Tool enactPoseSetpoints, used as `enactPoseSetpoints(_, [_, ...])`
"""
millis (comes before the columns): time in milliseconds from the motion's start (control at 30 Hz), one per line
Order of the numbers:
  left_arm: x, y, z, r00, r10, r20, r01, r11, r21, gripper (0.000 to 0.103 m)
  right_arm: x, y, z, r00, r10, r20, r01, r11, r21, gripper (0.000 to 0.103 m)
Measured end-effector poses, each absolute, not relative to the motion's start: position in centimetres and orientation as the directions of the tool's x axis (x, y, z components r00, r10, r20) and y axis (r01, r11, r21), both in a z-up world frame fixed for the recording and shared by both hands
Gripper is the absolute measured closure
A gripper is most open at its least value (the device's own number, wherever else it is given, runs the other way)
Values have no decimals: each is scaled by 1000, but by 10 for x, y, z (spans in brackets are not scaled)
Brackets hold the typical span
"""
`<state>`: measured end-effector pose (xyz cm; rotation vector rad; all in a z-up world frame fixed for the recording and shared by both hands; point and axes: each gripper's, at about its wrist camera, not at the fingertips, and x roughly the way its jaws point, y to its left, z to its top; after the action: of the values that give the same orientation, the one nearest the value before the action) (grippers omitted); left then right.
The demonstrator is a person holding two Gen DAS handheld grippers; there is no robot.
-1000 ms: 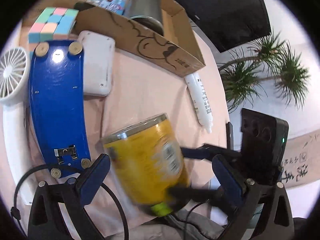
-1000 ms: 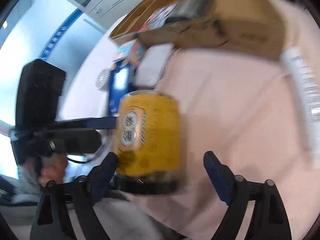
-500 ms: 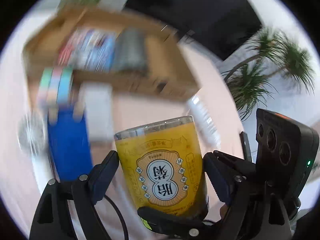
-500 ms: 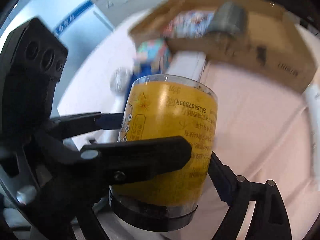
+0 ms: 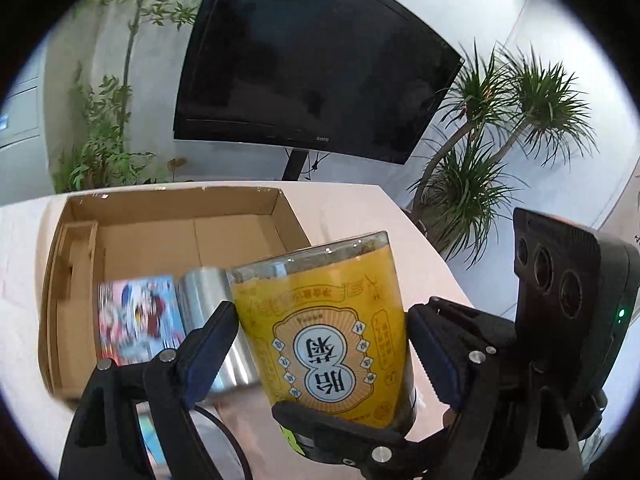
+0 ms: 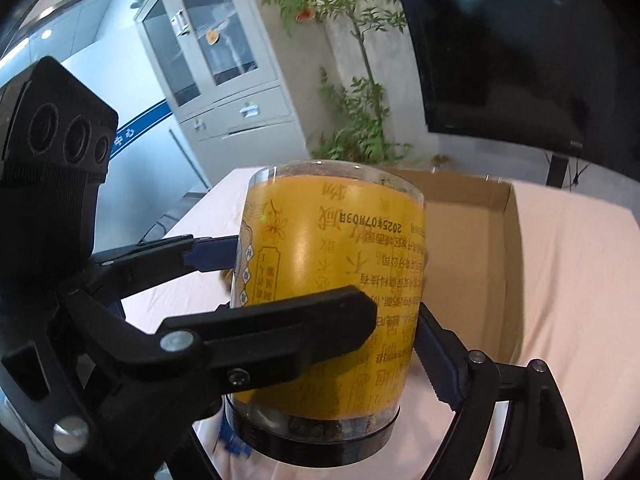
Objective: Organize rigid objects
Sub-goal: 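Grip the yellow-labelled jar between both grippers and lift it, then lower the jar into the box beside the silver canister and open both grippers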
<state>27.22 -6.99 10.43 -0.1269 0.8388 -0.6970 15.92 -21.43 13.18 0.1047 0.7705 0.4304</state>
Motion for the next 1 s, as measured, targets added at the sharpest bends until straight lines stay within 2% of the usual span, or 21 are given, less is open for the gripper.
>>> enactPoseSetpoints(167, [320,-83,80,403,-617,-676,489,770,-411,17,211,-230,135,592,428,-683,-319,902,289,18])
enactPoseSetpoints(400, [351,-97,31,302,-636,-710,472,747,-469,17,263,-256,84,520,413,-747,-250,910,330,18])
enactPoseSetpoints(567, [360,-111,-13,231,-595,-770,446,768,-459,18,275,-267,40,470,427,-772,-223,904,364,19])
enactPoseSetpoints(700, [360,-121,-45,202,-535,-820,419,804,-421,18,273,-278,-20,439,436,-786,-151,898,414,19])
enactPoseSetpoints(867, [363,-138,-57,218,-473,-854,433,831,-350,19,279,-294,-44,416,453,-788,-60,879,474,19])
enactPoseSetpoints(1000, [364,-140,-58,202,-471,-859,432,830,-354,19,273,-298,-49,411,443,-797,-54,884,464,20])
